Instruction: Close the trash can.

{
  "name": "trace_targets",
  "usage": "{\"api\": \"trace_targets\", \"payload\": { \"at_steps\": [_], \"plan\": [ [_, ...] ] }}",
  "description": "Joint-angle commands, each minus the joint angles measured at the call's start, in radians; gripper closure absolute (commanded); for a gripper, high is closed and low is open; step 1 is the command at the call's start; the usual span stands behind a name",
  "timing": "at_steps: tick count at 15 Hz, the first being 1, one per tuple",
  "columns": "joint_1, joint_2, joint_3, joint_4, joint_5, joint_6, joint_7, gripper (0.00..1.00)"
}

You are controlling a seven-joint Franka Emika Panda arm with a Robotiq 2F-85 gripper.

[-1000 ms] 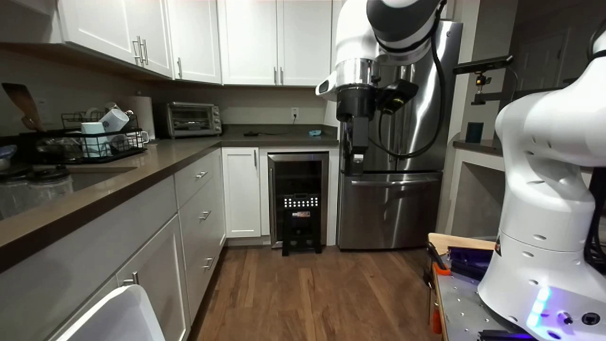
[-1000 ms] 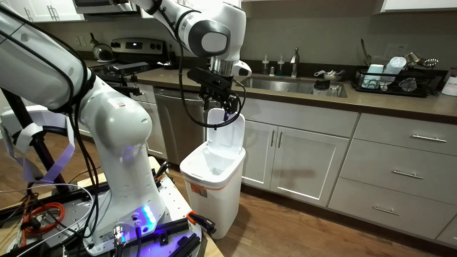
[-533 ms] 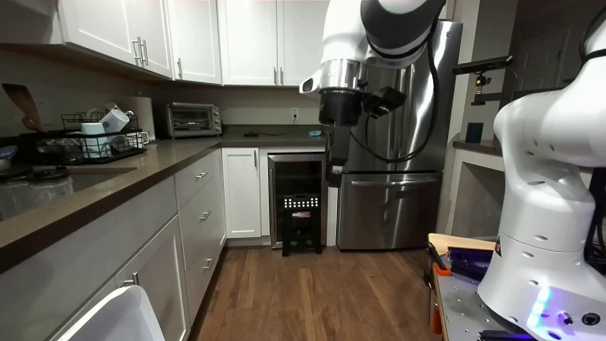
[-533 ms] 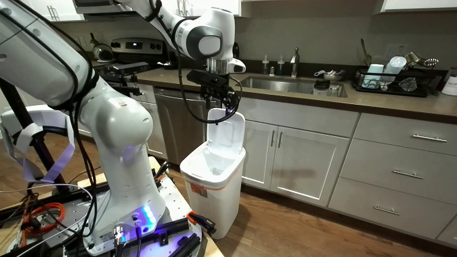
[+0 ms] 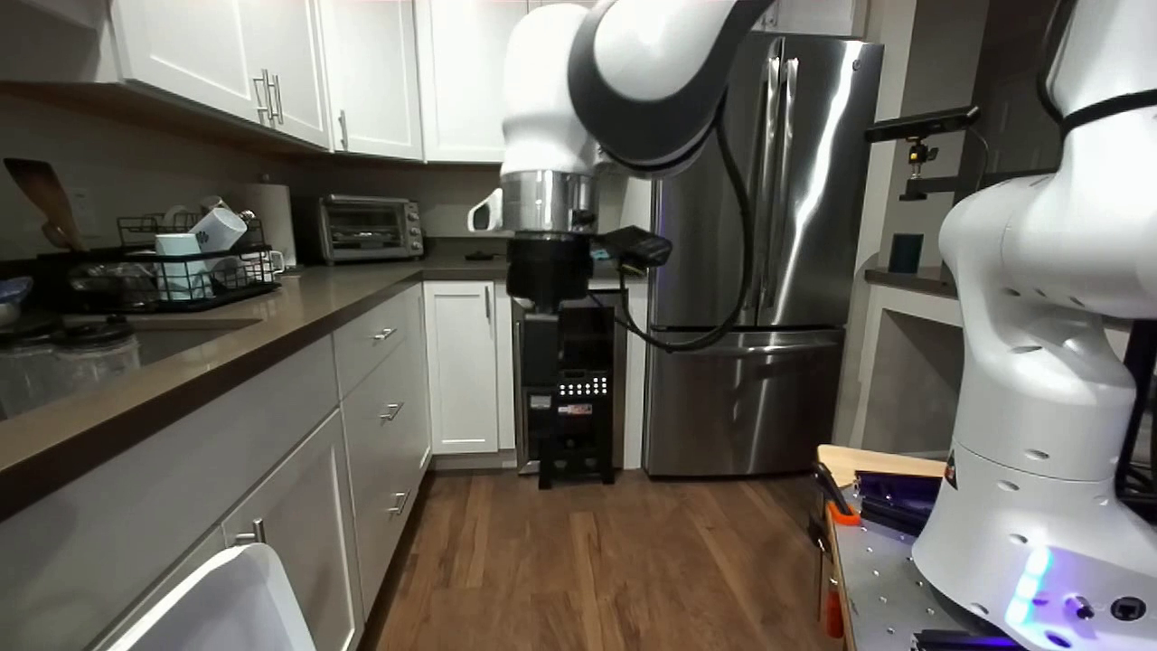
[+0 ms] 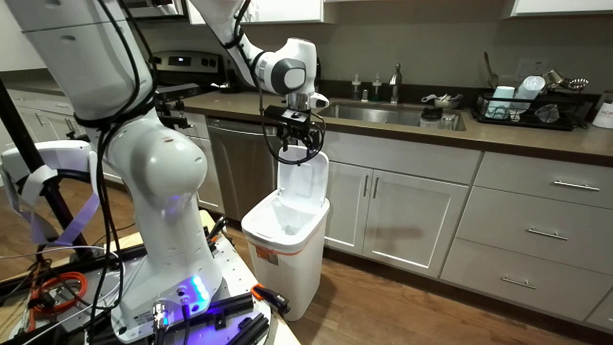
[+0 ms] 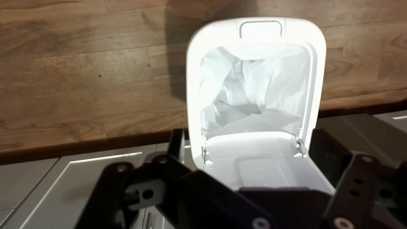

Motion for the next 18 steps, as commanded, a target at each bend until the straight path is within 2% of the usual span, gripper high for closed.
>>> {"api": "trace_targets", "payload": {
  "at_steps": [1, 3, 4, 5, 7, 10, 15, 18],
  "plan": [
    [-0.035, 0.248, 0.028, 0.211, -0.043, -0.017, 0.041, 0.0],
    [-0.044, 0.348, 0.033, 0.319, -0.047, -0.03, 0.042, 0.0],
    [-0.052, 0.36, 0.038, 0.346, -0.022, -0.049, 0.018, 0.0],
    [-0.056, 0.295, 0.045, 0.256, -0.026, -0.007, 0.016, 0.0],
    [-0.064, 0.337, 0.051, 0.29, -0.027, -0.007, 0.017, 0.0],
    [-0.063, 0.325, 0.067, 0.249, 0.001, 0.034, 0.002, 0.0],
    [-0.054, 0.397, 0.097, 0.328, -0.02, 0.11, 0.016, 0.0],
    [-0.048, 0.475, 0.105, 0.413, -0.042, 0.139, 0.031, 0.0]
  ]
}}
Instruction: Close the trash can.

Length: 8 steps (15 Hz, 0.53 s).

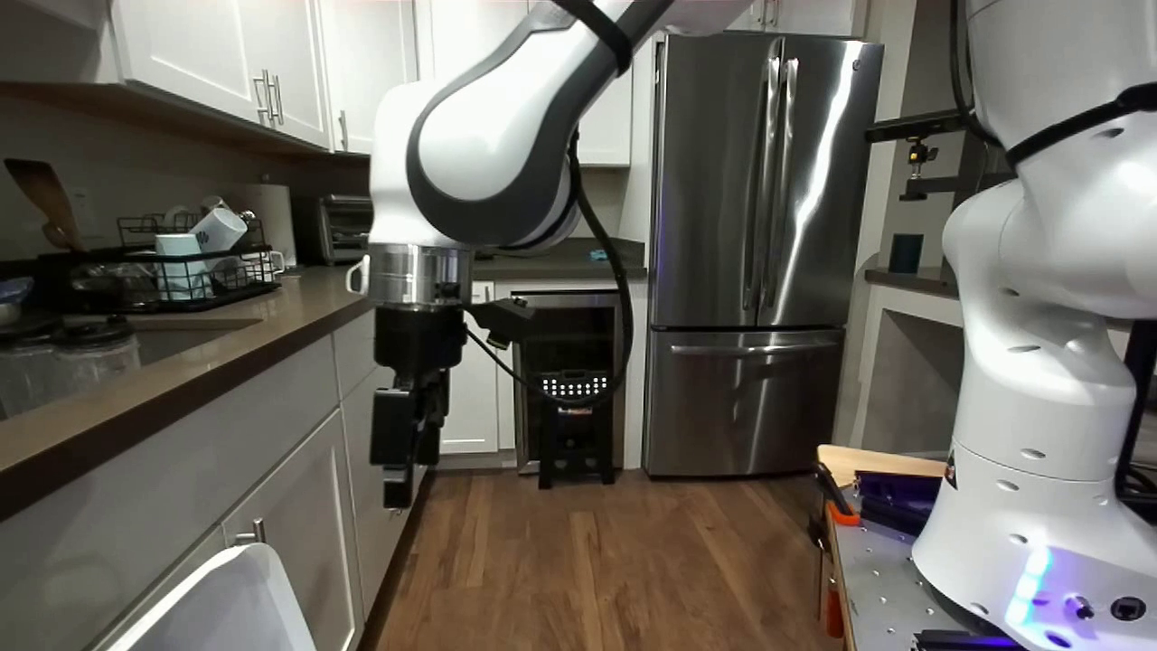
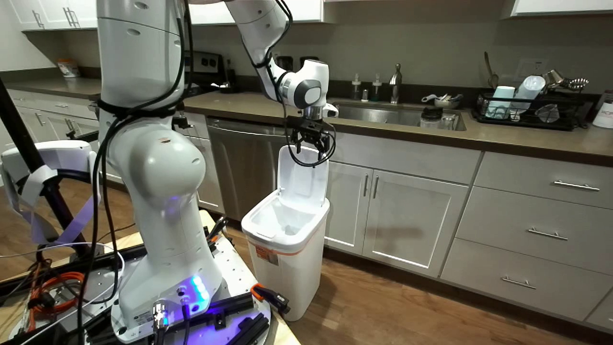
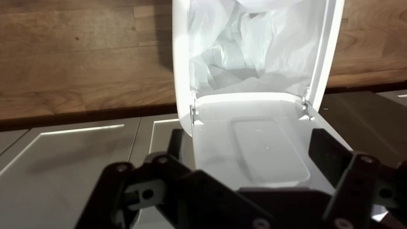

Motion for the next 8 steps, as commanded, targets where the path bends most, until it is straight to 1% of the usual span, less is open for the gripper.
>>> {"api": "trace_targets", "payload": {
  "at_steps": [1, 5, 8],
  "plan": [
    [-0.009, 0.111, 0.02, 0.117, -0.025, 0.026, 0.018, 0.0],
    [-0.01, 0.267, 0.02, 0.273, -0.026, 0.006, 0.023, 0.0],
    [-0.003, 0.357, 0.017, 0.403, -0.034, -0.066, 0.041, 0.0]
  ]
}}
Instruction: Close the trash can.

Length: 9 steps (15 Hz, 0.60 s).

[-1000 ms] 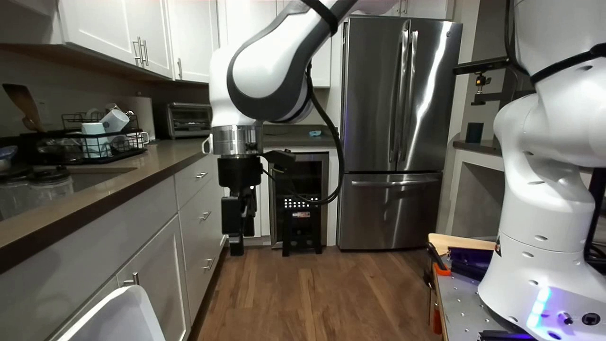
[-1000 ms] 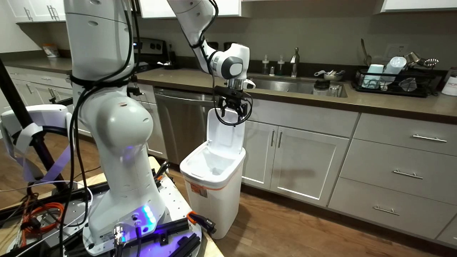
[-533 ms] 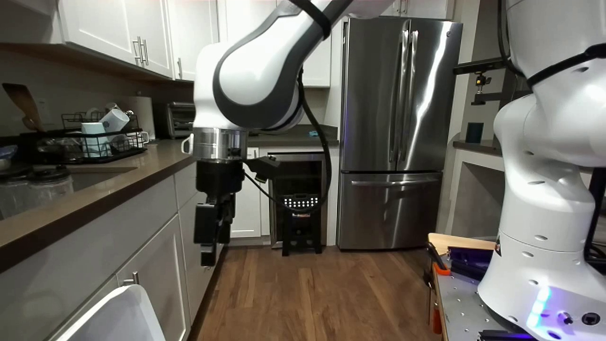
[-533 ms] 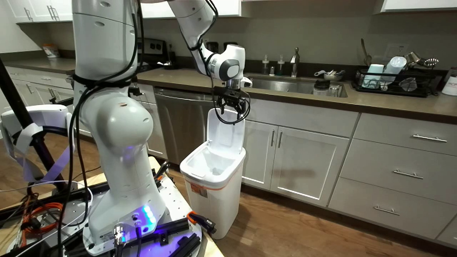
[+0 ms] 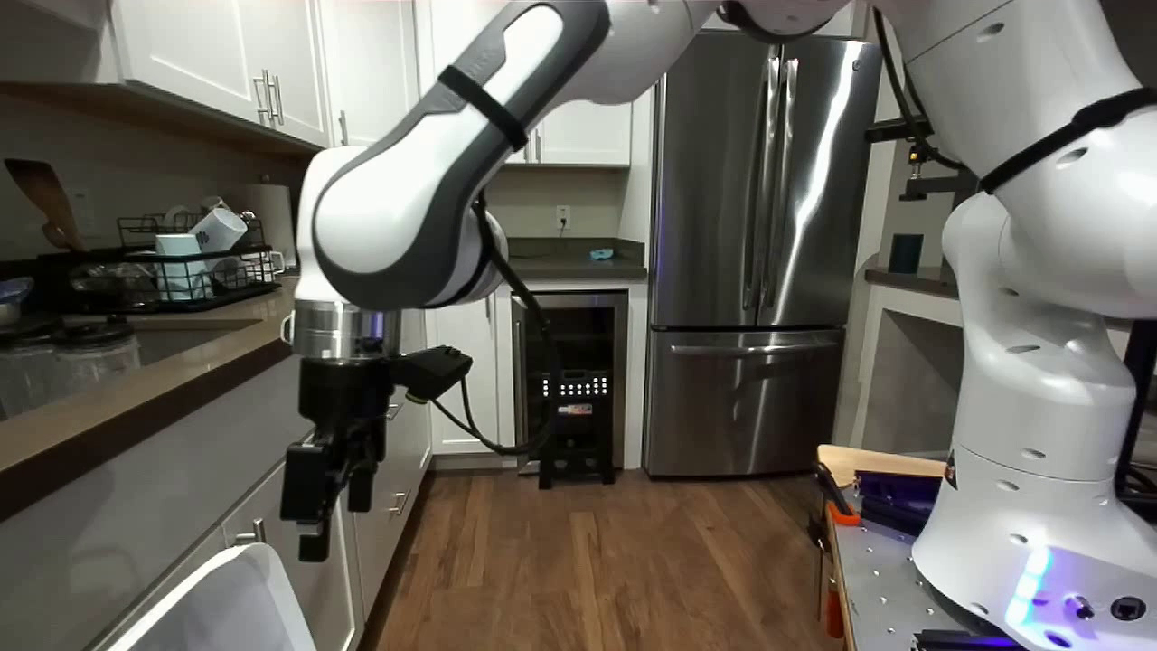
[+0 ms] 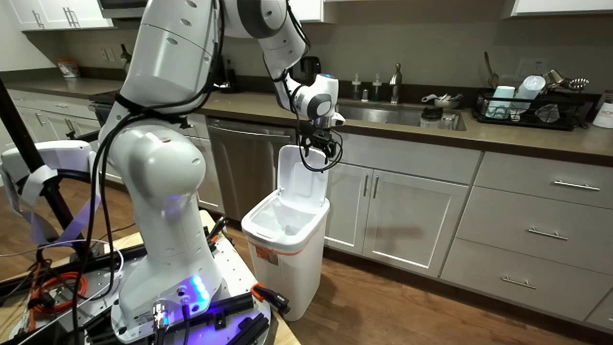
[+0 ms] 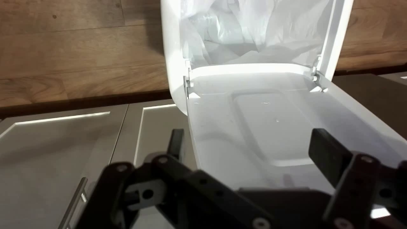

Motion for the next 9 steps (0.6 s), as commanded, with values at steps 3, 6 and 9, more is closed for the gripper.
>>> {"api": "trace_targets", "payload": {
  "at_steps": [3, 6, 9],
  "plan": [
    [0.021, 0.13, -0.003, 0.258, -0.064, -0.185, 0.073, 0.0],
    [0.035, 0.14, -0.001, 0.361, -0.084, -0.288, 0.094, 0.0],
    [0.04, 0.148, 0.006, 0.42, -0.076, -0.323, 0.09, 0.0]
  ]
}}
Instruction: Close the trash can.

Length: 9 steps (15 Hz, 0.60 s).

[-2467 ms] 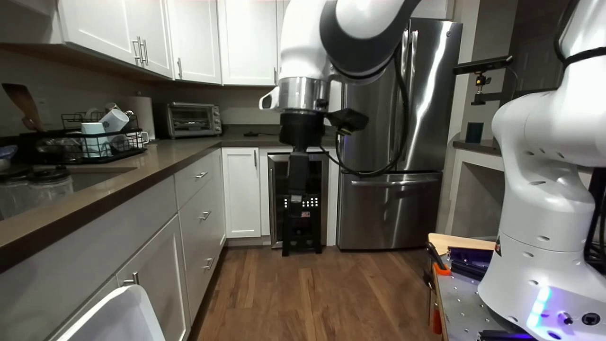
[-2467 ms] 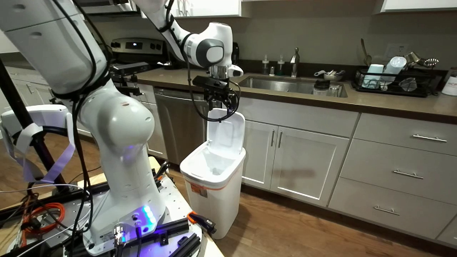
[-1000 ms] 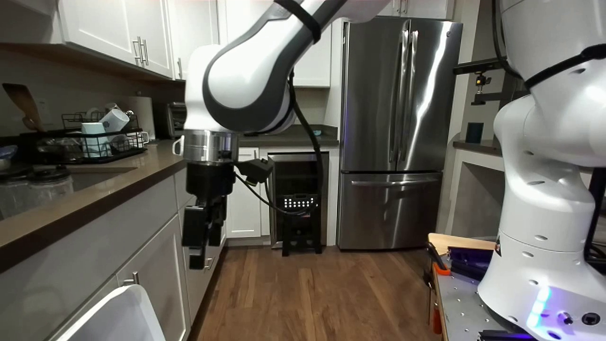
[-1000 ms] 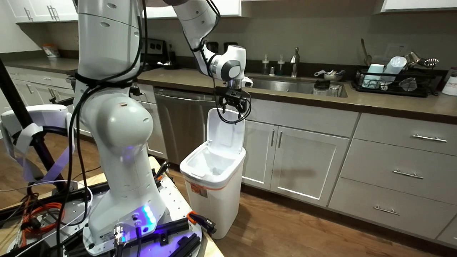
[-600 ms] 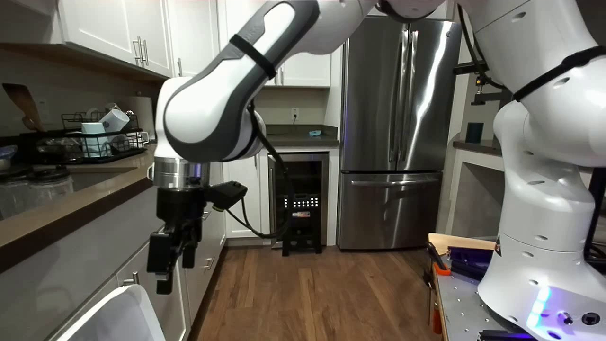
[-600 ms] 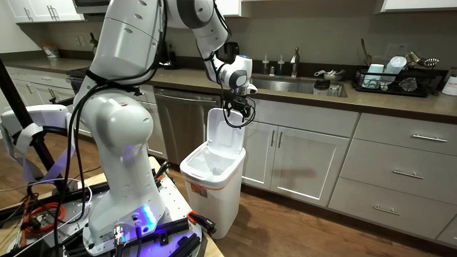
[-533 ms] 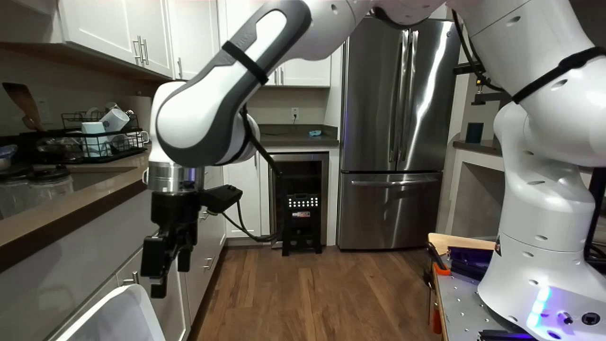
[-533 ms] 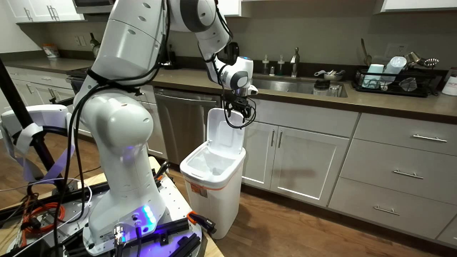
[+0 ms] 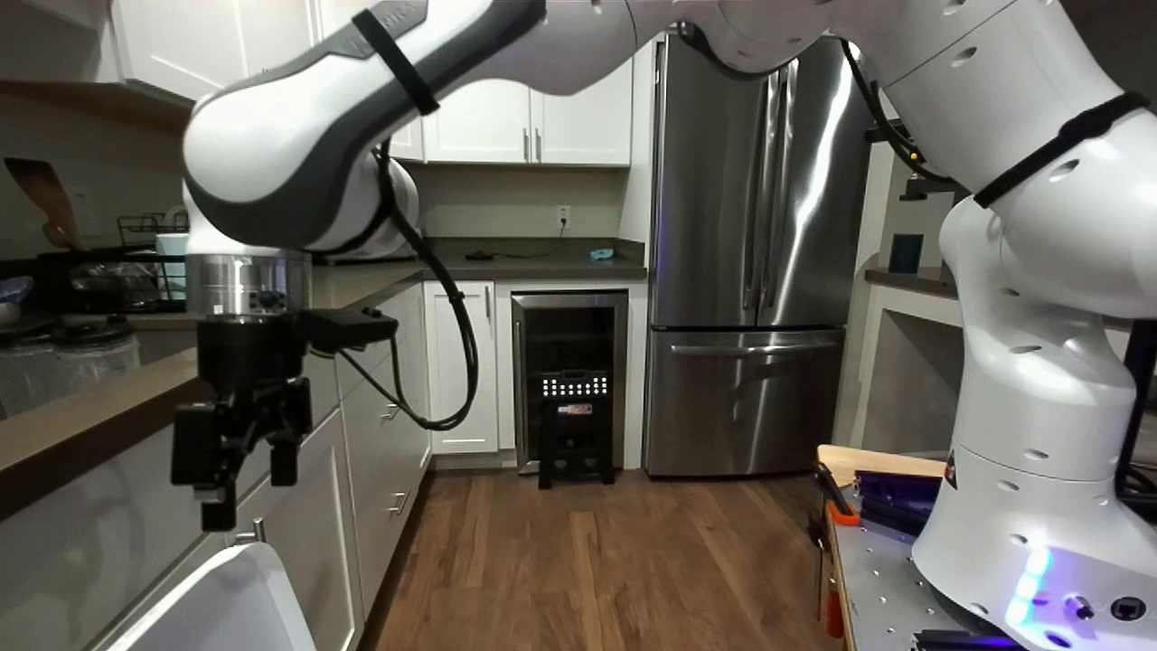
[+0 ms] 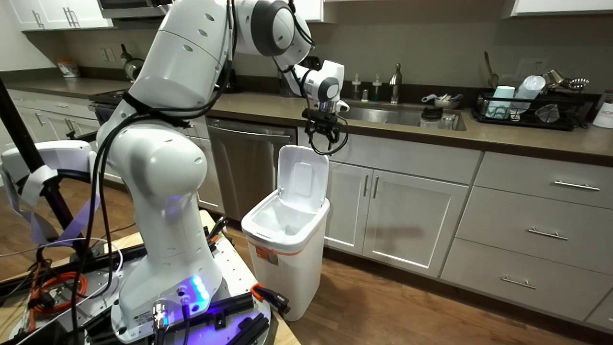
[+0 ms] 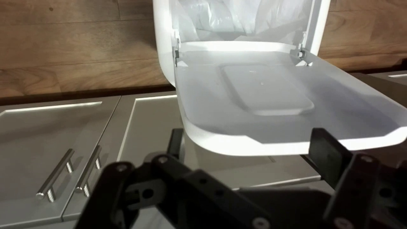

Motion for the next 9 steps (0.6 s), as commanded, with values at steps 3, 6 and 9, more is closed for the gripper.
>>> {"api": "trace_targets", "payload": {
  "at_steps": [3, 6, 9],
  "plan": [
    [-0.006, 0.042, 0.019, 0.064, 0.006, 0.016, 0.0, 0.09],
    [-0.021, 0.056, 0.028, 0.036, 0.023, 0.098, -0.014, 0.4],
    [-0.04, 0.083, 0.046, 0.016, 0.033, 0.21, -0.031, 0.59]
  ]
}}
